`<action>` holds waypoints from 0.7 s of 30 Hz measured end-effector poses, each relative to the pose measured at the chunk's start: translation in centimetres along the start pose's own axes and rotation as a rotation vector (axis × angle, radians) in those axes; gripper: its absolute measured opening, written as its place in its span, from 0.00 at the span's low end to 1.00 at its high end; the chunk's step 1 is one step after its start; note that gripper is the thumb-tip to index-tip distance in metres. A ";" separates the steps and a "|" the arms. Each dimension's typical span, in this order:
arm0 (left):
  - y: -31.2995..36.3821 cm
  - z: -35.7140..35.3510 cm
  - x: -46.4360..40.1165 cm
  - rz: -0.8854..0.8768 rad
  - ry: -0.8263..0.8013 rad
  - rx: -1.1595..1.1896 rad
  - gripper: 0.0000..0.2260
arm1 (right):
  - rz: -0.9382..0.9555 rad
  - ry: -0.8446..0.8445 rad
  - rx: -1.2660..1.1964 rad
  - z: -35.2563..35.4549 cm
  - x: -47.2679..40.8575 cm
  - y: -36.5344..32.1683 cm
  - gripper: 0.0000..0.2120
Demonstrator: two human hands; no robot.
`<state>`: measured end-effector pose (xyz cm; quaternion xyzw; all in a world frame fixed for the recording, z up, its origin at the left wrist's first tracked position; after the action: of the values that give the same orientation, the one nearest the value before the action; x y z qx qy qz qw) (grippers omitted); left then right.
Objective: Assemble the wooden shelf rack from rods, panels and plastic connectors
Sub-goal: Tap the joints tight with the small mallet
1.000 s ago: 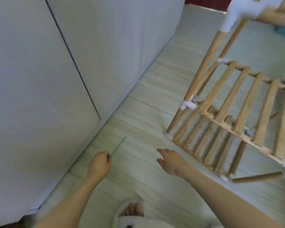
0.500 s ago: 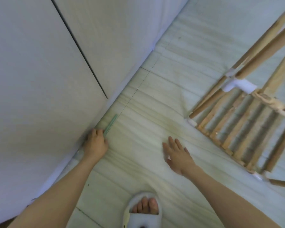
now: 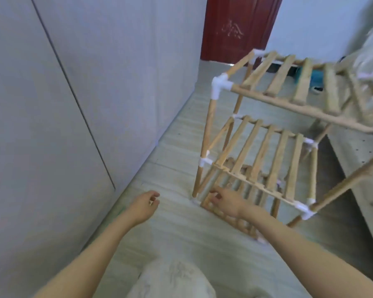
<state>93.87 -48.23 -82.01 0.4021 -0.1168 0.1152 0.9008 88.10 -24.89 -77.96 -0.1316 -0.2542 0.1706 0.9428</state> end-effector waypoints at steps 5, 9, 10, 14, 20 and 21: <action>10.7 3.6 2.5 -0.219 0.151 0.090 0.13 | 0.084 0.277 -0.043 9.2 8.2 0.2 0.19; 18.8 6.3 3.6 -0.390 0.248 0.100 0.11 | 0.121 0.583 -0.017 16.9 14.5 1.2 0.16; 20.8 7.0 3.6 -0.433 0.266 0.100 0.11 | 0.116 0.657 0.006 18.9 15.7 1.7 0.15; 28.5 9.5 2.5 -0.583 0.393 0.073 0.11 | -0.036 0.912 0.011 25.3 17.6 5.9 0.14; 36.5 11.8 -7.5 -0.572 0.415 -0.082 0.19 | -0.472 0.941 0.020 32.1 12.4 16.9 0.22; 37.6 11.8 -9.9 -0.518 0.356 -0.082 0.22 | -0.519 0.852 -0.023 32.7 10.5 19.0 0.25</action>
<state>71.76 -33.82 -51.15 0.3552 0.1446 -0.0541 0.9220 74.66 1.71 -52.36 -0.1327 0.1275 -0.1413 0.9727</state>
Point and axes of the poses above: each hand's wrist, its own x-axis away from the middle knuckle, its own z-axis out of the back of the hand, y = z × x, the point moved 5 cm from there along -x, towards the middle knuckle, and after that the axes turned 6 degrees about x, right-handed, at the moved point
